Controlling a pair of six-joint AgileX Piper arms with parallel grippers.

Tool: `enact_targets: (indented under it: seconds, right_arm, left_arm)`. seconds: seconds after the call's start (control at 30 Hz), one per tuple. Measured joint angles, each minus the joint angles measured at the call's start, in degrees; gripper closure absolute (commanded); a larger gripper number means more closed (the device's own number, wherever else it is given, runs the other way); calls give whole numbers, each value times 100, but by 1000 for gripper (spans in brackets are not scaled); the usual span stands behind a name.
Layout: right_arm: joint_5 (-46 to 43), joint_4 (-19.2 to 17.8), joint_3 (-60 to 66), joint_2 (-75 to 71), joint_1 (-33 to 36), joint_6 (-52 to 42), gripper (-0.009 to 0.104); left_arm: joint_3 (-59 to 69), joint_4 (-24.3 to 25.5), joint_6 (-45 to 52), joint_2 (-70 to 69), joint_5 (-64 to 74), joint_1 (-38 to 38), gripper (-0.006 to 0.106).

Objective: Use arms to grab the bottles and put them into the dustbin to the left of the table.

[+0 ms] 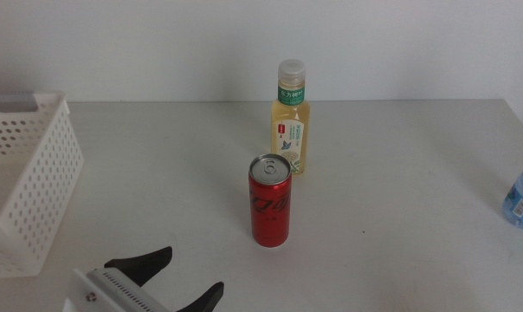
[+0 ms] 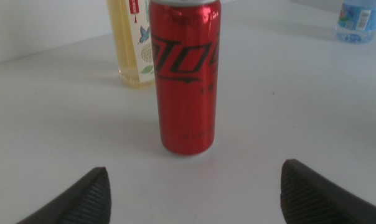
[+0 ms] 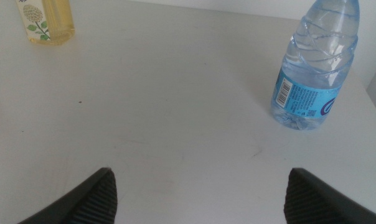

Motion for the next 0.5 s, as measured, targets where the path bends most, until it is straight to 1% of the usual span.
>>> enact_targets:
  seconds: [0.17, 0.37, 0.43, 0.5]
  right_arm:
    - [0, 0, 0, 0, 0, 0, 13]
    - [0, 0, 0, 0, 0, 0, 13]
    - [0, 0, 0, 0, 0, 0, 13]
    - [0, 0, 0, 0, 0, 0, 13]
  left_arm:
    - [-426, -67, 0, 89, 0, 0, 7]
    - [-991, -66, 12, 620, -13, 144, 7]
    - [-1190, -5, -60, 884, -13, 257, 7]
    - [-1366, 177, -185, 1086, -13, 405, 7]
